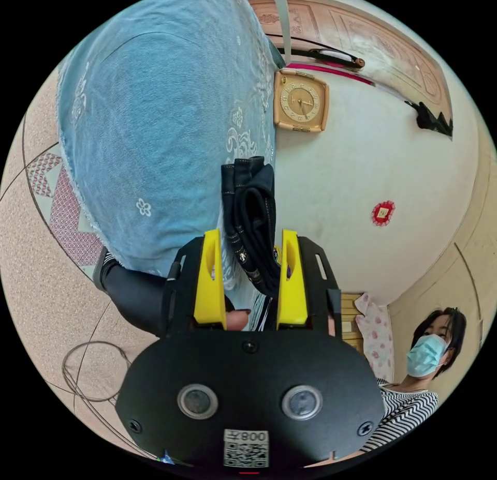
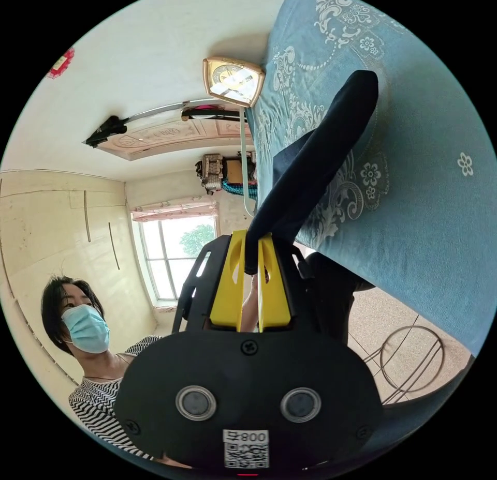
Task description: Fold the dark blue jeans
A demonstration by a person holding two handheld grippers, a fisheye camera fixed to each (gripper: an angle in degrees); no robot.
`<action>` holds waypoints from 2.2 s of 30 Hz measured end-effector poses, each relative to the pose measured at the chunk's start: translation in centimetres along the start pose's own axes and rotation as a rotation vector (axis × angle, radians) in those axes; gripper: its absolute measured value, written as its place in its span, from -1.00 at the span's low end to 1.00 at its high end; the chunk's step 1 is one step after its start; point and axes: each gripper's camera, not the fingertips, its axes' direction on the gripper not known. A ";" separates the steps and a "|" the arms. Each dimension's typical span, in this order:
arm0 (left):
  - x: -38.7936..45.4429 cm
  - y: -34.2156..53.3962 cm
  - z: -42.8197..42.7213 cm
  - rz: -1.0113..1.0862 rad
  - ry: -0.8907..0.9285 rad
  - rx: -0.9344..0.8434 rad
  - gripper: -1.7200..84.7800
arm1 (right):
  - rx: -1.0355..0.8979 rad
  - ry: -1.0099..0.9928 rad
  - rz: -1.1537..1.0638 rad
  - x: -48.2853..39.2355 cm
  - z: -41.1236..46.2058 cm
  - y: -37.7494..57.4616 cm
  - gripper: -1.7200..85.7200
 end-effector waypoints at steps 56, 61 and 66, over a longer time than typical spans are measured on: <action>85.7 14.9 80.9 0.698 0.157 -0.843 -0.79 | 0.797 0.038 -0.458 35.4 -53.8 42.7 -0.95; 94.0 22.0 97.0 0.787 0.223 -1.032 -0.79 | 0.987 0.188 -0.483 38.2 -61.0 48.7 -0.95; 94.9 28.0 112.4 0.855 0.007 -1.216 -0.79 | 1.057 0.270 -0.290 48.8 -63.7 50.5 -0.95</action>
